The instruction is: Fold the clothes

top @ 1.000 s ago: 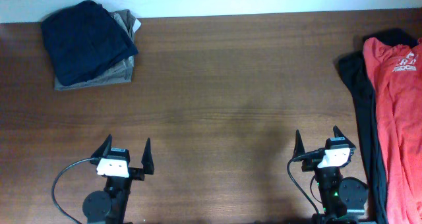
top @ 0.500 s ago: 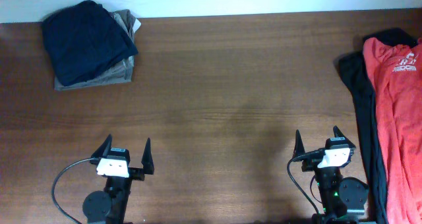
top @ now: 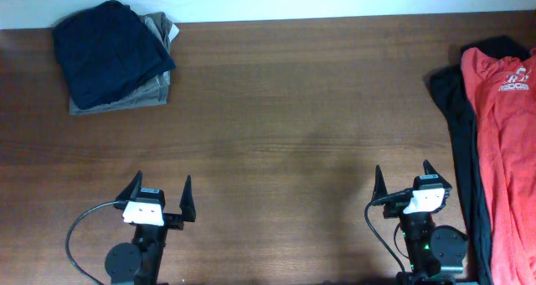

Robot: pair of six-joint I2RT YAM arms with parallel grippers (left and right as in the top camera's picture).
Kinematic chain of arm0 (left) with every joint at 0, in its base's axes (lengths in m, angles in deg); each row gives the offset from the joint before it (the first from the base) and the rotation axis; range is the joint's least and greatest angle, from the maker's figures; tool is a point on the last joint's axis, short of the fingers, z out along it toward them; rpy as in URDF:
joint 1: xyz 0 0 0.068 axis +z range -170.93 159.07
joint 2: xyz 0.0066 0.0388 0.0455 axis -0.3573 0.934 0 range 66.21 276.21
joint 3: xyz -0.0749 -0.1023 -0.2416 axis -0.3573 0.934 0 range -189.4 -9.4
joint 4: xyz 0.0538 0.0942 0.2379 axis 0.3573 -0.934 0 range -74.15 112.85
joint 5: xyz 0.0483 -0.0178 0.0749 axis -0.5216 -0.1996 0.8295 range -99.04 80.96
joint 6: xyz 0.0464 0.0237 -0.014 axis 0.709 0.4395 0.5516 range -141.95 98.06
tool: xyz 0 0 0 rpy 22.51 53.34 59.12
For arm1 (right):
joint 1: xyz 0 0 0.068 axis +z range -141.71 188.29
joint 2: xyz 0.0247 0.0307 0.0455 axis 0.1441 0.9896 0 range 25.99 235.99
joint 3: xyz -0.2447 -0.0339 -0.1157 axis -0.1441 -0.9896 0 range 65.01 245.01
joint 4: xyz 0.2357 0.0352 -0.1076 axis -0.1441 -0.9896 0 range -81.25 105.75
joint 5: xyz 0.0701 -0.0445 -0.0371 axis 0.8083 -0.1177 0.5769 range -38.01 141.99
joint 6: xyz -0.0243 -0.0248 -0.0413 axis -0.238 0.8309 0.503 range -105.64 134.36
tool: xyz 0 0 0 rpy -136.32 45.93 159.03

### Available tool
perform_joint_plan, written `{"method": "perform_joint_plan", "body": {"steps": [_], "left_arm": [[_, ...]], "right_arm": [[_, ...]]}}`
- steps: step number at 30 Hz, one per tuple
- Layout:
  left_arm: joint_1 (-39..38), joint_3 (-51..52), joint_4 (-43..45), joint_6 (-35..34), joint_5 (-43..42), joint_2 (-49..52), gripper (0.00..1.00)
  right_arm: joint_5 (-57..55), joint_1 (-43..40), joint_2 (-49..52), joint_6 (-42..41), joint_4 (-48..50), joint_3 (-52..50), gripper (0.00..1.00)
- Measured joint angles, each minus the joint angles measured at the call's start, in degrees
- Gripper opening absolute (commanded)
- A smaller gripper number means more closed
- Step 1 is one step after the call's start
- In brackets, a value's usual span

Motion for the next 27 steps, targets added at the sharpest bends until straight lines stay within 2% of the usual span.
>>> {"method": "perform_joint_plan", "body": {"steps": [16,25,27], "left_arm": [[0.0,0.0,0.0,0.0,0.0,0.0,0.99],[0.0,0.0,0.0,0.0,0.0,0.0,0.99],[0.0,0.0,0.0,0.0,0.0,0.0,0.99]], "right_arm": [[1.1,0.0,0.0,-0.4,0.6,0.0,0.99],[20.3,0.0,0.0,-9.5,1.4,0.0,0.99],[24.0,0.0,0.1,-12.1,4.3,0.0,0.99]]}}
